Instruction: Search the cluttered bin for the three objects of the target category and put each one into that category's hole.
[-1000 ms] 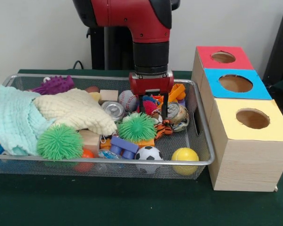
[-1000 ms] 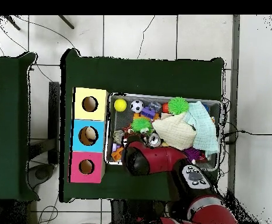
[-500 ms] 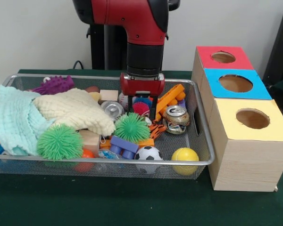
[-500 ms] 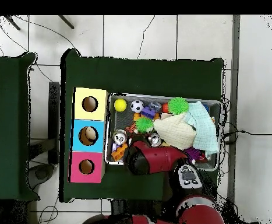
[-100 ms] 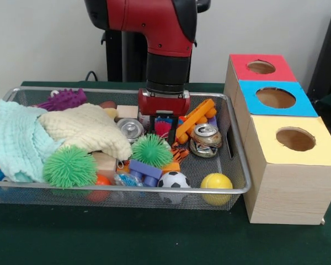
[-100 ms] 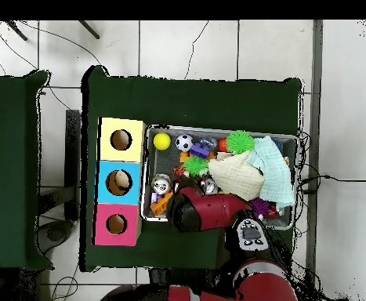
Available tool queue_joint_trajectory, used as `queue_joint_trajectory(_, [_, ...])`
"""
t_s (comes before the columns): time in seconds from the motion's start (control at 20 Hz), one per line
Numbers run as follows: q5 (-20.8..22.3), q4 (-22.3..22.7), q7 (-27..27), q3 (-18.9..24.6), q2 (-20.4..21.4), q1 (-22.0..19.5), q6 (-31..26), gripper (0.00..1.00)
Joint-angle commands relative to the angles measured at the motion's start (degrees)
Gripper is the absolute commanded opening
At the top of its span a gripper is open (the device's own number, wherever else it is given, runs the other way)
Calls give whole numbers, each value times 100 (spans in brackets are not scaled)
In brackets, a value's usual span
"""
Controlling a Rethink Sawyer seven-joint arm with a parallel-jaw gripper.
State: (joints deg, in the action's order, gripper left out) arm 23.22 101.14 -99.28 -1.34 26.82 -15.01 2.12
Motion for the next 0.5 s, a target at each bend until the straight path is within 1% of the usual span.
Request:
queue_joint_trajectory(0.05, [-238,-510,-934,-62,-338,-326,351,0])
queue_joint_trajectory(0.25, [-173,-372,-870,197,-218,-530,269,0])
queue_joint_trajectory(0.4, [-152,-322,-856,279,-193,-585,252,0])
queue_joint_trajectory(0.45, [-137,-261,-845,355,-148,-643,212,0])
queue_joint_trajectory(0.5, [-104,-162,-815,522,-69,-756,140,0])
